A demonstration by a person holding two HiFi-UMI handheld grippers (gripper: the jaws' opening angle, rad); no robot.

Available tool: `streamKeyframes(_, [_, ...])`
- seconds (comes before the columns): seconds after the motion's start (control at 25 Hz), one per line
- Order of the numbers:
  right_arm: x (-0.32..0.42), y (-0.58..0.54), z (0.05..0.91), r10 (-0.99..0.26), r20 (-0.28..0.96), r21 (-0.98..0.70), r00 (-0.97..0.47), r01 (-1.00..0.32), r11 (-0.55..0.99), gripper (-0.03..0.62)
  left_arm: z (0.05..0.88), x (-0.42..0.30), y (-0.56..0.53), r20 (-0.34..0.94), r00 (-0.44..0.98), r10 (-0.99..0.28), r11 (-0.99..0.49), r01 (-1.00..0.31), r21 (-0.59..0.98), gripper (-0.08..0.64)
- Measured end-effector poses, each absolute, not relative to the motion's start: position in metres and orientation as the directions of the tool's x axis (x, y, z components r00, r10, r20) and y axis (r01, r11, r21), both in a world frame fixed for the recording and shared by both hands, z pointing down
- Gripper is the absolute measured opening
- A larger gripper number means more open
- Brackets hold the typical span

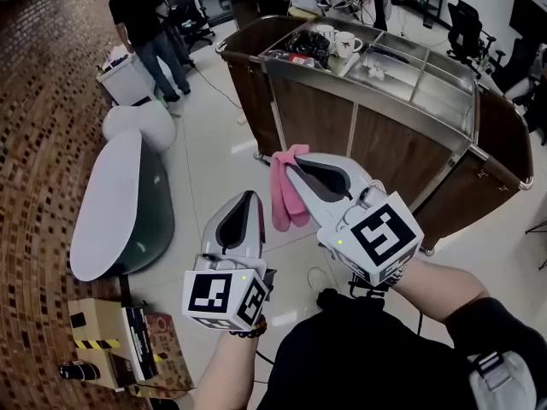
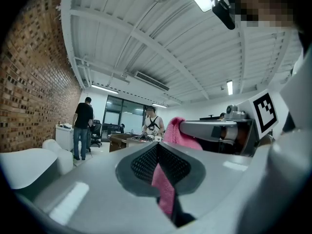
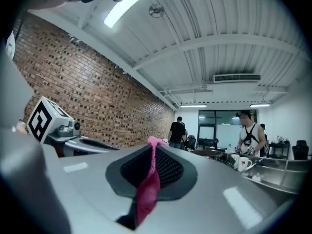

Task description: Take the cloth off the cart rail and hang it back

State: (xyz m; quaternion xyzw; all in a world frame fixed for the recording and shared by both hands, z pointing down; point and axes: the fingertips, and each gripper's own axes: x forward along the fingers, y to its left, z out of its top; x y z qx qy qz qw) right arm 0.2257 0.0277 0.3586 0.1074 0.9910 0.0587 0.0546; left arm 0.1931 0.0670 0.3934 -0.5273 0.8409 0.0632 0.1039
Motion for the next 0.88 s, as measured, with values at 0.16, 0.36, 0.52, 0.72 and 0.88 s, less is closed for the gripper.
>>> streamKeyframes(0.16, [0.189,0.019,0.362,0.246,-0.107,0.114,-0.963,0.234,0.966,0.018,0.402,0.157,0.060,-0.217,-0.450,-0.866,0.461,-0.887,-0.002,0.005])
streamKeyframes(0.36, [0.132,-0.002,0.365,0.272,-0.115,0.097,-0.955,0.262,0.960,0.018,0.404,0.099,0.040,-0.205,-0.467,-0.860,0.479,-0.878,-0.010,0.005])
streamKeyframes(0.52, [0.091,-0.032,0.364,0.294,-0.118,0.087,-0.948,0.285,0.954,0.018,0.403,0.059,0.008,-0.188,-0.484,-0.855,0.495,-0.868,-0.016,0.005])
streamKeyframes(0.72, [0.056,-0.104,0.354,0.324,-0.121,0.055,-0.938,0.320,0.946,0.018,0.388,0.024,-0.066,-0.174,-0.509,-0.843,0.521,-0.853,-0.033,0.005])
streamKeyframes(0.88, [0.011,-0.094,0.360,0.322,-0.120,0.048,-0.939,0.318,0.947,0.018,0.397,-0.020,-0.060,-0.164,-0.504,-0.848,0.515,-0.856,-0.036,0.005])
